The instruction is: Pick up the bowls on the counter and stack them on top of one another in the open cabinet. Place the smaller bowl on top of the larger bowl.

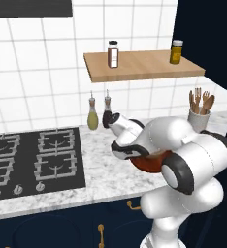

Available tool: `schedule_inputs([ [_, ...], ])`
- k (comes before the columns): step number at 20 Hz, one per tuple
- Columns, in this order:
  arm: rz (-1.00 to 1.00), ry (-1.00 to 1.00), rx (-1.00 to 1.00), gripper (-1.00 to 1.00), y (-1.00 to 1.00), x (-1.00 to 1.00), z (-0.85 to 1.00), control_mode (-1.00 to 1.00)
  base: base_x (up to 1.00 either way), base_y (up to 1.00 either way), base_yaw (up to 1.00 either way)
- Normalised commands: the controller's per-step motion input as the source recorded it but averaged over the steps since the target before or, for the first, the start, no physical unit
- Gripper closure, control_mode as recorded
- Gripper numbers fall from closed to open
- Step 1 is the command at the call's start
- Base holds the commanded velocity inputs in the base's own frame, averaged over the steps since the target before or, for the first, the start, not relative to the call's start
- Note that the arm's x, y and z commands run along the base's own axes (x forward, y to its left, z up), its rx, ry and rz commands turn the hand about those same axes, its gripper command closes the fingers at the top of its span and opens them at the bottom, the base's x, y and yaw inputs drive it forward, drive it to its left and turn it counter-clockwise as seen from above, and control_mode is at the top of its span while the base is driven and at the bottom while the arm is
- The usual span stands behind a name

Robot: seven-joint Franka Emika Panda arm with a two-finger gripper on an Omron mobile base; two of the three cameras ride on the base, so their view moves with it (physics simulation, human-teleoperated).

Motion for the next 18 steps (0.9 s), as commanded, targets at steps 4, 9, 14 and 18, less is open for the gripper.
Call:
schedule_inputs([
  [4, 0.0, 0.0, -0.04, 1.0, 0.0, 0.07, -0.3, -1.0, 0.0, 0.0, 0.0],
  [9, -0.01, 0.0, -0.02, -1.0, 0.0, 0.11, 0.0, -1.0, 0.0, 0.0, 0.0],
  [14, -0.07, 0.0, 0.03, -1.0, 0.12, -0.55, 0.61, -1.0, 0.0, 0.0, 0.0],
  [18, -0.08, 0.0, 0.02, -1.0, 0.3, -0.68, 0.19, -1.0, 0.0, 0.0, 0.0],
])
